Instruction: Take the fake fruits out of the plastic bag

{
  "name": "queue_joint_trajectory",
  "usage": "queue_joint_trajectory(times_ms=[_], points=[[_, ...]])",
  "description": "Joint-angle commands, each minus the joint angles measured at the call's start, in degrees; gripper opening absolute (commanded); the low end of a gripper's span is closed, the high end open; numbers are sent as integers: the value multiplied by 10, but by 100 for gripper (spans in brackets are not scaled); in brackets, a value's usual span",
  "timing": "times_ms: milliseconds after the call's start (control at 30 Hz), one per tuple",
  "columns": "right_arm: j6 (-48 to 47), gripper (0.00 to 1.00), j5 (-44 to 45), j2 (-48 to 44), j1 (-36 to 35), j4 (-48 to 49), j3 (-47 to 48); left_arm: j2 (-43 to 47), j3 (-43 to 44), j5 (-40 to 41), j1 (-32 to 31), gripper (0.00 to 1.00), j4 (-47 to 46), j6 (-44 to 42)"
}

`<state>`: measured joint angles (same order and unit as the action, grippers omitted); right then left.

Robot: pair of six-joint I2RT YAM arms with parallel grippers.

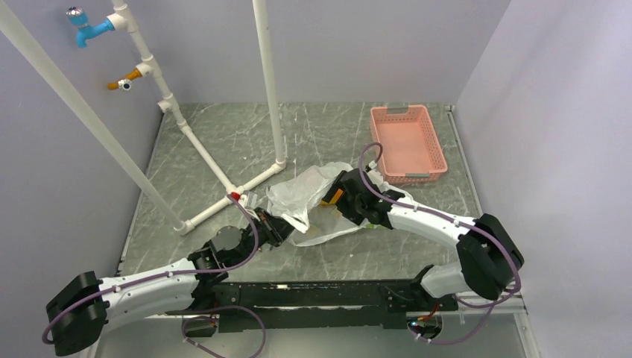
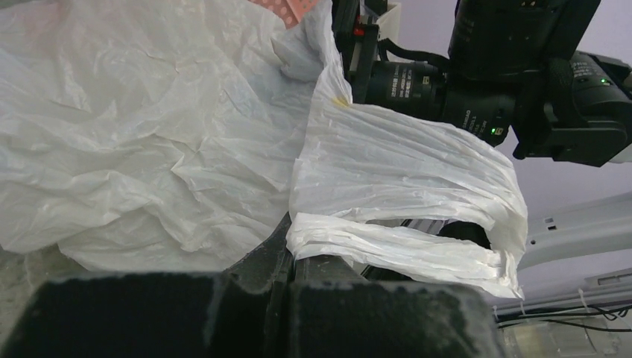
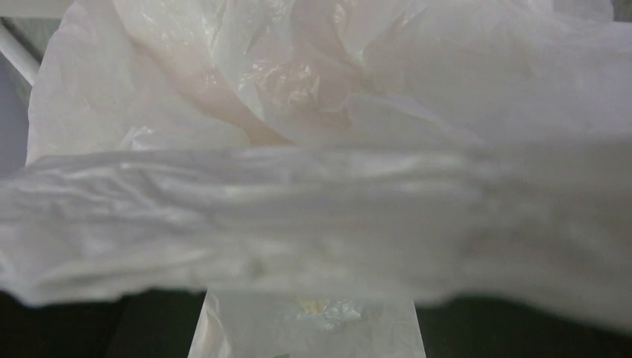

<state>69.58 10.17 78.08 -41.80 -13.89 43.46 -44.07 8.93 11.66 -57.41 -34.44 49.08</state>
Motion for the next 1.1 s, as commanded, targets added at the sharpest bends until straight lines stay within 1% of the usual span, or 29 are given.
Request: queue_joint_trajectory(times_ms=[0, 100, 200, 300, 400, 500, 567, 600, 667, 733, 767, 833, 900, 967, 1033, 1067], points=[[64, 92, 22, 18, 5, 32, 27, 6, 17, -9, -10, 0, 17, -26], [88, 92, 32, 39, 10, 42, 41, 6, 17, 1, -23, 0, 11, -34], [123, 92, 34, 75, 14, 0, 84, -3, 19, 11, -26, 0, 0, -29], [118, 92, 41, 113, 16, -8, 121, -18, 28, 4, -29, 0, -13, -33], [120, 90, 59, 137, 22, -7, 134, -32, 32, 6, -32, 0, -28, -39], [116, 88, 90, 153, 34, -54, 164, -43, 45, -2, -32, 0, -26, -39], [87, 86, 103, 164, 39, -81, 188, -49, 47, -2, -35, 0, -32, -42], [63, 84, 97, 167, 41, -83, 193, -51, 45, 3, -35, 0, -37, -39], [-7, 81, 62, 157, 42, -49, 184, -51, 39, 11, -36, 0, -45, -29], [-72, 72, 28, 121, 41, 8, 143, -42, 40, 16, -35, 0, -36, -23], [-87, 68, 10, 96, 42, 42, 118, -36, 42, 18, -35, 0, -27, -22], [-105, 64, -9, 47, 42, 69, 70, -29, 41, 20, -35, 0, -21, -27], [-113, 64, -32, 12, 42, 71, 56, -25, 36, 25, -35, 0, -24, -26], [-86, 62, -52, -11, 41, 72, 42, -21, 33, 27, -35, 0, -23, -24], [-42, 51, -79, -20, 41, 110, 21, -19, 37, 27, -35, 0, -14, -23], [-28, 50, -86, -18, 41, 132, 13, -20, 39, 25, -35, 0, -16, -26]])
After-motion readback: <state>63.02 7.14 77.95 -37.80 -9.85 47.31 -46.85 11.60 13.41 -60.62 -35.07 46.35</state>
